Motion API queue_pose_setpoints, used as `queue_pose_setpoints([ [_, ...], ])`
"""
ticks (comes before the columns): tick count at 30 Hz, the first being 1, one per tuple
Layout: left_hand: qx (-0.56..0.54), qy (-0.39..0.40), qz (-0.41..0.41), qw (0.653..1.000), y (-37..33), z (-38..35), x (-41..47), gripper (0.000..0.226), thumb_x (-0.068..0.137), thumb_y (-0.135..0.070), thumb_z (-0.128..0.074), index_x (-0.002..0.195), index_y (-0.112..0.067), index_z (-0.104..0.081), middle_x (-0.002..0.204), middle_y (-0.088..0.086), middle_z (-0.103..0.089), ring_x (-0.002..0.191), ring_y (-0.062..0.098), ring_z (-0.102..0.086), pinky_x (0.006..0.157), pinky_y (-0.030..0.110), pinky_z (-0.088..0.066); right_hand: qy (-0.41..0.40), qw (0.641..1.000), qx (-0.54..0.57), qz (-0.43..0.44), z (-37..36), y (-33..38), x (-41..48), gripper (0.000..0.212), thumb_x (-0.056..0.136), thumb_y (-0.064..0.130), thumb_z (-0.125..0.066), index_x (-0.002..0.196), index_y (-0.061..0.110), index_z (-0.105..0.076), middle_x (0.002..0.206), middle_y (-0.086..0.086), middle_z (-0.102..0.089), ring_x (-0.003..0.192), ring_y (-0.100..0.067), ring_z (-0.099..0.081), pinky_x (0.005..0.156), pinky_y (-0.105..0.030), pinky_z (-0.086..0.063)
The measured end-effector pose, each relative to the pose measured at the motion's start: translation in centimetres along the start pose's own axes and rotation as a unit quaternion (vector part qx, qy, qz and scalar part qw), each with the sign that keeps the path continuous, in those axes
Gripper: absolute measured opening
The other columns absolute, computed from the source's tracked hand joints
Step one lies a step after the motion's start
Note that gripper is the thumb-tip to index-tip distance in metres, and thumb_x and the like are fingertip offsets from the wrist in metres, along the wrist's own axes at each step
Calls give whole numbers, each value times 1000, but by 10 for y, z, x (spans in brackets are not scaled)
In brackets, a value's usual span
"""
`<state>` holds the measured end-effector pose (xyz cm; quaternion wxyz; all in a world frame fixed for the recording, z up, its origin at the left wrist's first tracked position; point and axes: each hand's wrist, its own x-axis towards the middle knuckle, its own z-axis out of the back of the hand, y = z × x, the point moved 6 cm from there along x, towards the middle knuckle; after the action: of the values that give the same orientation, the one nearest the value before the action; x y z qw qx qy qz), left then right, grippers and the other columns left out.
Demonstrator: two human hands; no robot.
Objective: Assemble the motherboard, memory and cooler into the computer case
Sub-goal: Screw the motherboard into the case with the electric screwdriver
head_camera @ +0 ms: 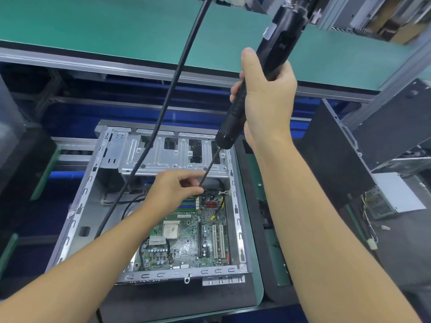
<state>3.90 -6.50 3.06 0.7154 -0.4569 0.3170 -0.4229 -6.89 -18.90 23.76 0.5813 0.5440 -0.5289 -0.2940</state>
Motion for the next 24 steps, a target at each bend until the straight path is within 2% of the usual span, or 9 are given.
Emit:
queue_pose_setpoints([
  [2,37,7,-9,999,-3,-5,0,35,79,-18,-82,101,-42,-70,81,-14,-69,77,1,-64,76,14,-51,2,1000,-6,4,2,-3,0,19,92,21,-68,86,13,-52,71,0,-55,53,-21,-54,58,-36,-50],
  [4,102,8,-26,994,-5,-8,1,17,81,-23,-80,93,-33,-74,83,-15,-67,81,0,-61,75,19,-48,4,1000,-11,4,4,-6,0,18,91,21,-69,84,14,-53,72,0,-56,52,-20,-55,57,-36,-50],
  [6,128,14,-38,991,-7,-11,2,11,81,-25,-80,87,-32,-75,85,-16,-67,83,-3,-58,72,15,-43,5,1000,-20,6,7,-9,1,18,90,22,-69,85,15,-53,71,2,-57,53,-20,-55,57,-35,-50],
  [10,127,42,-36,990,-3,-19,4,14,80,-22,-81,89,-32,-77,84,-20,-69,79,-7,-61,69,5,-42,8,999,-37,9,11,-17,-1,18,90,23,-69,85,18,-52,70,7,-57,53,-19,-57,56,-32,-51],
  [14,143,88,-44,985,6,-34,8,18,79,-18,-81,93,-29,-77,86,-17,-72,78,-2,-65,72,11,-51,23,998,-59,8,14,-25,-6,18,91,24,-69,85,19,-53,70,10,-58,54,-18,-57,57,-31,-51],
  [17,163,108,-57,979,15,-46,17,15,80,-14,-80,92,-23,-76,81,-24,-69,79,-11,-63,76,15,-54,36,996,-81,9,16,-34,-13,17,92,25,-68,87,16,-54,69,4,-60,56,-17,-59,57,-28,-52],
  [19,220,122,-72,965,22,-54,25,12,80,-18,-79,89,-24,-74,79,-29,-65,79,-15,-60,77,23,-56,45,994,-101,3,18,-46,-19,16,92,26,-69,87,20,-55,67,3,-60,58,-18,-61,59,-32,-55],
  [22,311,167,-84,932,35,-68,35,14,79,-30,-80,91,-30,-74,85,-19,-70,81,-1,-63,76,31,-56,55,990,-127,-11,22,-67,-29,15,91,29,-69,87,29,-55,70,4,-62,69,-28,-64,70,-43,-57],
  [24,370,185,-88,906,46,-74,39,17,78,-36,-79,92,-32,-73,91,-15,-72,87,8,-65,79,34,-55,70,989,-132,-24,23,-81,-36,14,92,31,-69,89,36,-56,72,2,-64,73,-28,-65,72,-39,-56],
])
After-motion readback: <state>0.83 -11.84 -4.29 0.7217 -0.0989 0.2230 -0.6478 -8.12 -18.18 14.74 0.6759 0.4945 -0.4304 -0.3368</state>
